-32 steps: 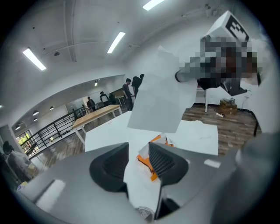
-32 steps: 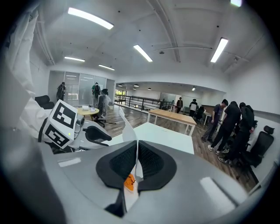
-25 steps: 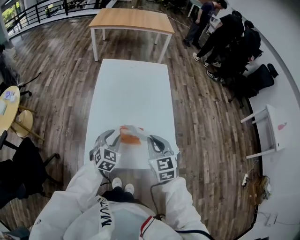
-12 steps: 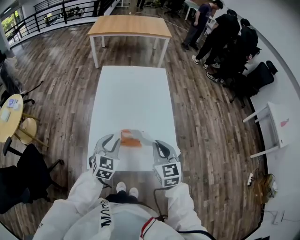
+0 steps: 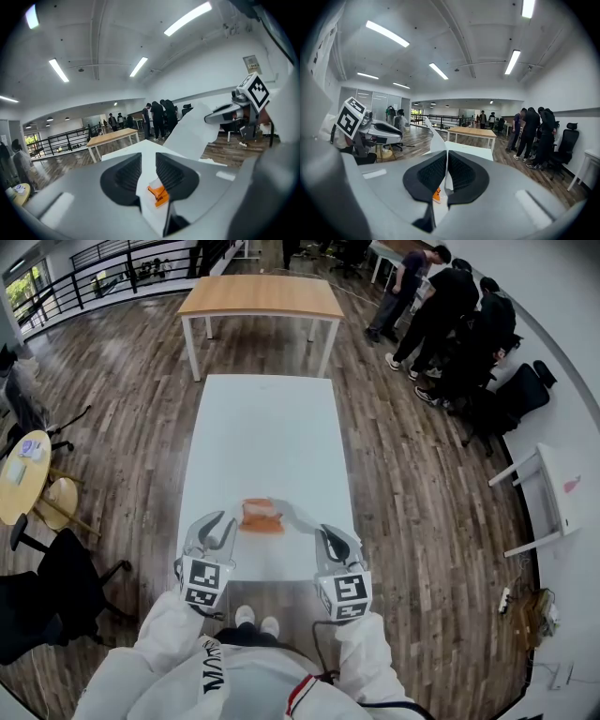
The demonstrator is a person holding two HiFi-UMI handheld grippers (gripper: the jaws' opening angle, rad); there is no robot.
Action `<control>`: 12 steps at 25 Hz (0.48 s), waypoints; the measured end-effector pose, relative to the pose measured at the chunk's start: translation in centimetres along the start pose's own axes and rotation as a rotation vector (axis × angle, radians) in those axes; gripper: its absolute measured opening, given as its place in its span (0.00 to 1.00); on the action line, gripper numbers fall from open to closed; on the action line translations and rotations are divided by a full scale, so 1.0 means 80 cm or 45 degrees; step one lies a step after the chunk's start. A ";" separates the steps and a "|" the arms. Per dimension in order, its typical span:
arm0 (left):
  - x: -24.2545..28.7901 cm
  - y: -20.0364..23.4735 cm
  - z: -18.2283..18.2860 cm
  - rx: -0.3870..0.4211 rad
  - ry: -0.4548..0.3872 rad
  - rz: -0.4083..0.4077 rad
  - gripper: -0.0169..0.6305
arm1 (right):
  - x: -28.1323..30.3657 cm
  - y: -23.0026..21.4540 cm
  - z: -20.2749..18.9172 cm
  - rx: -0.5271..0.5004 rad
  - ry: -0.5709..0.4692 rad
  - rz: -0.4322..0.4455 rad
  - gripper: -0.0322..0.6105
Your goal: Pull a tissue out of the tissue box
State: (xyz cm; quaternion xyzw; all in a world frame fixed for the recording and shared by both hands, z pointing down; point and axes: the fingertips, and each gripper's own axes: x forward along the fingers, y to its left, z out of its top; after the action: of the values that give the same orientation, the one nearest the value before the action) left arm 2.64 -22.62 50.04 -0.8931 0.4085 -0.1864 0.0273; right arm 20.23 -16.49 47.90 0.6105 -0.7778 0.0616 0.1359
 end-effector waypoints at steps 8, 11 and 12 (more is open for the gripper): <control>-0.033 0.012 0.016 -0.051 -0.066 0.065 0.11 | -0.024 0.001 0.000 0.034 -0.043 -0.025 0.05; -0.040 0.008 0.020 -0.063 -0.079 0.080 0.09 | -0.033 -0.001 -0.001 0.042 -0.052 -0.024 0.05; -0.042 0.006 0.021 -0.065 -0.084 0.085 0.09 | -0.036 -0.002 -0.002 0.044 -0.055 -0.022 0.05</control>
State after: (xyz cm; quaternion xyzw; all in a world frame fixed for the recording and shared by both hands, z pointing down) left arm 0.90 -20.64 47.31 -0.8850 0.4417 -0.1455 0.0243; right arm 21.02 -13.81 47.18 0.6208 -0.7740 0.0608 0.1091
